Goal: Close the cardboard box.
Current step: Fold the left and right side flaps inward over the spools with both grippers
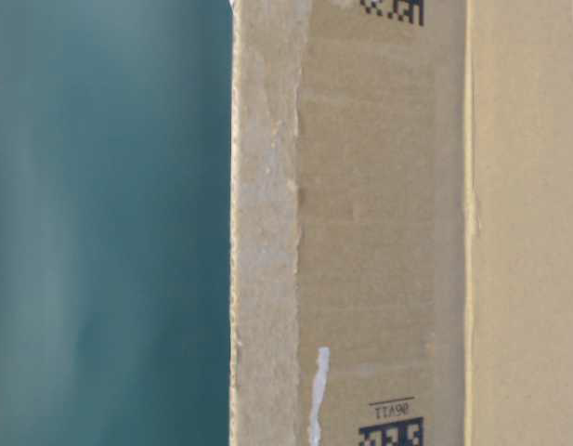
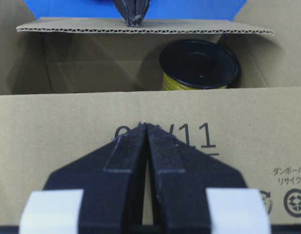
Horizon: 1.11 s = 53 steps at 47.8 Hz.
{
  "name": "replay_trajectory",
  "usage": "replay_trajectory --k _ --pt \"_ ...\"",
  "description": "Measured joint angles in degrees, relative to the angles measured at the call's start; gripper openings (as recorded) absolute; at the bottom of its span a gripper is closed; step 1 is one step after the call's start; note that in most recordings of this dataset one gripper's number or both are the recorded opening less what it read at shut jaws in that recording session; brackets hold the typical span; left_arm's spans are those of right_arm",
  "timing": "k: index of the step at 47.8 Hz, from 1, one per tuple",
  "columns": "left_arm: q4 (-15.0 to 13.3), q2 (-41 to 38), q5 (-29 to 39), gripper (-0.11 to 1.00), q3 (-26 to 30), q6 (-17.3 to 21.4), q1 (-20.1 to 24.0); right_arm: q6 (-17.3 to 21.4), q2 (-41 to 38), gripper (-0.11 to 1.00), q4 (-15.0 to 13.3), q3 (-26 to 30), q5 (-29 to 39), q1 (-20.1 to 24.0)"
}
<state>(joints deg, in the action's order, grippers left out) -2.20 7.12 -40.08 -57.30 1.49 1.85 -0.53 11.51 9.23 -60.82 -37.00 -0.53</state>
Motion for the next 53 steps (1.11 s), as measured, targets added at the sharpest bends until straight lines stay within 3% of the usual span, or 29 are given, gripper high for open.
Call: replay_trajectory --k 16,36,43,53 --pt "0.0 -6.5 -0.7 0.00 1.1 -0.5 0.0 1.0 -5.8 0.00 0.9 1.0 0.7 0.0" --pt "-0.1 -9.6 -0.5 0.00 5.6 -0.2 0.1 0.9 -5.9 0.00 1.0 1.5 0.8 0.0" --pt "-0.1 -9.7 1.5 0.00 8.7 1.3 1.3 0.9 -5.9 0.00 1.0 1.7 0.7 0.0" --pt "-0.1 -10.3 5.9 0.00 14.2 6.9 6.1 0.9 -5.9 0.00 1.1 1.8 0.7 0.0"
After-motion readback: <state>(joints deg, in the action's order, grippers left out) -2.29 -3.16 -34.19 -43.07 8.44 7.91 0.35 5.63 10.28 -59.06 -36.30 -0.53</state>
